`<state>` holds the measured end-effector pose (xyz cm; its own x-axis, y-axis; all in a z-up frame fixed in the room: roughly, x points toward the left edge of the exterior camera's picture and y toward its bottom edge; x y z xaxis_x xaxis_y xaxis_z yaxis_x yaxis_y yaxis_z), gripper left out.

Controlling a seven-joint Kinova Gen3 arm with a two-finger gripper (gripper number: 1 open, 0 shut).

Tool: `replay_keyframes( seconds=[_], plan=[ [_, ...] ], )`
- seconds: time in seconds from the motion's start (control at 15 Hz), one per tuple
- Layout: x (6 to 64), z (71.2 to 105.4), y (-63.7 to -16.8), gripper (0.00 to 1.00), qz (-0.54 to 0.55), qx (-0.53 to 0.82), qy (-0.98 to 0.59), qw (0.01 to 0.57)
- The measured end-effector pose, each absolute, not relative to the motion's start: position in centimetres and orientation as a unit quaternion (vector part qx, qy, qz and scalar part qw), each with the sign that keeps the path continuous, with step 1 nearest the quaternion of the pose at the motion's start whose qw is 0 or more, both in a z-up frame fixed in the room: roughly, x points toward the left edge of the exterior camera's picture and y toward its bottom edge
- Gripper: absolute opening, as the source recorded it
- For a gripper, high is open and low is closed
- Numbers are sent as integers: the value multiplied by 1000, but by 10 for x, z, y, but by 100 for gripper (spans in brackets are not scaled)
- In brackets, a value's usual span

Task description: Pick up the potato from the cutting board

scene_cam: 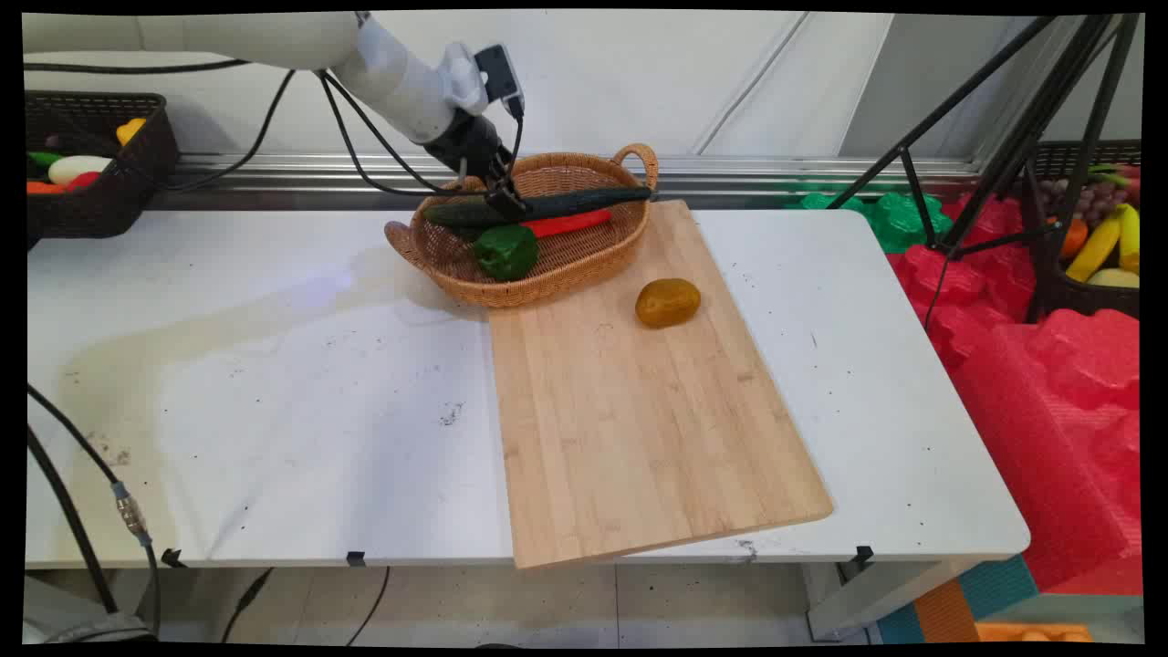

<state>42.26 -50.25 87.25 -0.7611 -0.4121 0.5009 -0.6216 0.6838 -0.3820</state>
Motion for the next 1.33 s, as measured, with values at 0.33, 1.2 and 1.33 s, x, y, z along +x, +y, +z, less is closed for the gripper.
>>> replay_keyframes(
  seconds=[0.33, 1.2, 1.33],
  plan=[
    [412, 906, -478, 100, 284, 278, -891, 221],
    [393, 980, -357, 100, 218, 274, -893, 283],
    [389, 986, -340, 100, 203, 275, -894, 289]
  ],
)
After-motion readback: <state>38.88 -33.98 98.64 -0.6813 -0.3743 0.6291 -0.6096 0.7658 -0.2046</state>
